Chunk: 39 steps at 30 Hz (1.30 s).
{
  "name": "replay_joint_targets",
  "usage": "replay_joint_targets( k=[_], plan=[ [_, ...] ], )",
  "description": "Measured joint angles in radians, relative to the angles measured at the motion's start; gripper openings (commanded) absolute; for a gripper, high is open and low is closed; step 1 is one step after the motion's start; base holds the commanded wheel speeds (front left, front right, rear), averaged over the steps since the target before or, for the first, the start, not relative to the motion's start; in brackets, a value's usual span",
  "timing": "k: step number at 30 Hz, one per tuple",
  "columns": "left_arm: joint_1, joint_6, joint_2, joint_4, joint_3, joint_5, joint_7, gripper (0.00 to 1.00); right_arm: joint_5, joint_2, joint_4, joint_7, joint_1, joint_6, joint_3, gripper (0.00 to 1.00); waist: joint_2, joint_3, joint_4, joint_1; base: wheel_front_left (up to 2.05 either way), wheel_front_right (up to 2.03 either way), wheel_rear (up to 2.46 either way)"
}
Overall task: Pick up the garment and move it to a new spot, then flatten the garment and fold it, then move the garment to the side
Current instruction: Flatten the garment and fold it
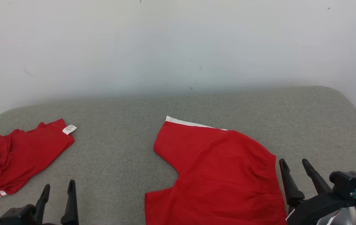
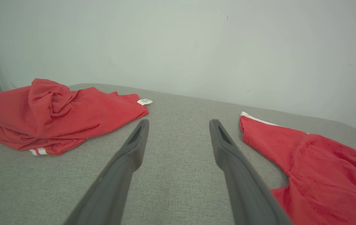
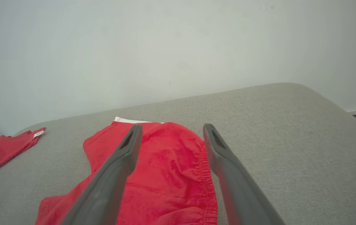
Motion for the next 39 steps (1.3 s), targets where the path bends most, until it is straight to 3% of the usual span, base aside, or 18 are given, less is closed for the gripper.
replay_joint_targets(
  k=[11, 39],
  plan=[
    [0.015, 0.001, -0.013, -0.025, 0.007, 0.002, 0.031, 1.0, -0.002, -0.001, 0.053, -0.056, -0.006, 0.033, 0.016, 1.0, 0.0001, 0.008, 0.013, 0.0, 0.0, 0.0, 0.0],
    [0.035, 0.0, -0.032, -0.06, -0.002, 0.02, 0.132, 1.0, -0.038, -0.012, 0.132, -0.13, -0.029, 0.07, 0.044, 1.0, 0.0001, 0.025, 0.009, 0.0, 0.0, 0.0, 0.0]
  ],
)
